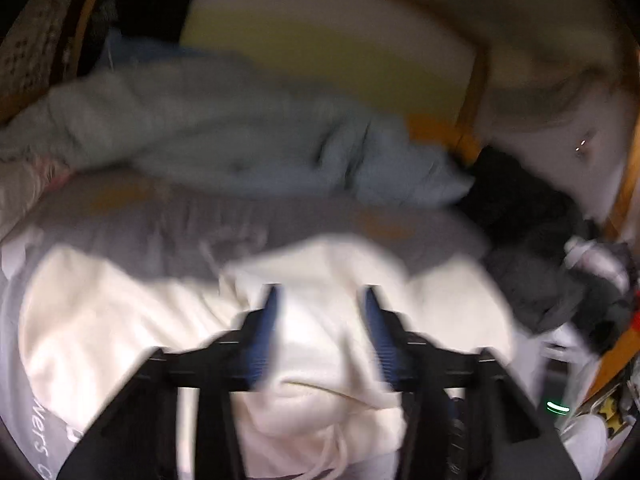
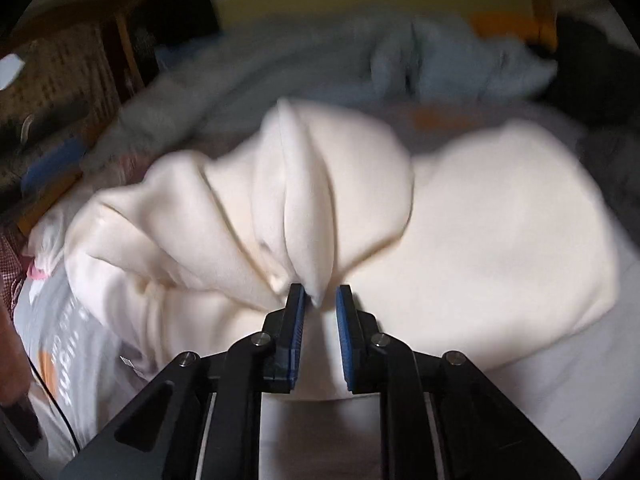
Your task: Fold large clothes
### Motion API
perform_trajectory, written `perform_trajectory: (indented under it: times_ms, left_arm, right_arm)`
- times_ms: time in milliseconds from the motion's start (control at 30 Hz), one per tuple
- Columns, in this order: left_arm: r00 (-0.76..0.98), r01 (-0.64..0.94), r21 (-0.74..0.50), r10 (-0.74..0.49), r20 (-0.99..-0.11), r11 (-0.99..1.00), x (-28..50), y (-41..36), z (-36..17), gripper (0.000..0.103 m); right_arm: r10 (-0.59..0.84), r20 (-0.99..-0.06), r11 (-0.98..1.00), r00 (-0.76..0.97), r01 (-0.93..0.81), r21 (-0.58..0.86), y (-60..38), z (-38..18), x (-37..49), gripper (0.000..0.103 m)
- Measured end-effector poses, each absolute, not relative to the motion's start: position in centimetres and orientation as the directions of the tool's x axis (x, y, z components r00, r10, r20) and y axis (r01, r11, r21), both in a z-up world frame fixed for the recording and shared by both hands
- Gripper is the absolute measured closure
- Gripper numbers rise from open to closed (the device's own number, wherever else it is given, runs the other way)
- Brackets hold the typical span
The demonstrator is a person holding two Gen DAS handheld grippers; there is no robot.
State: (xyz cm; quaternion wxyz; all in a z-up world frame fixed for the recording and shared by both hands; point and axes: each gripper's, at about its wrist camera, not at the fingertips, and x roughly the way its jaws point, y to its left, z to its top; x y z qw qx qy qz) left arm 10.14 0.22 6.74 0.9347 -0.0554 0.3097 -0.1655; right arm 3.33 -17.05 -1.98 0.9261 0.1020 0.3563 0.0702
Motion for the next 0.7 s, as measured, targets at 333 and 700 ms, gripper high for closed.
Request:
perform_trajectory:
  times_ms: [333,700]
  left_arm:
    - [0.764,0.172,-0.005,-0.136,-0.631,0.985,10.2,-0.8,-2.2,0.087]
    - [0.767,0.19,-0.005,-0.151,-0.624,0.982,9.8,-0.7,-2.2,0.089]
  right_arm:
    - [0.196,-0.653,0.888,0.732,0.15,0.435,-25.3,-0.8,1.1,0.08]
    - [0.17,-0.584,0.71,0.794,0.312,0.631,-31.4,-5.0,-2.0,0.039]
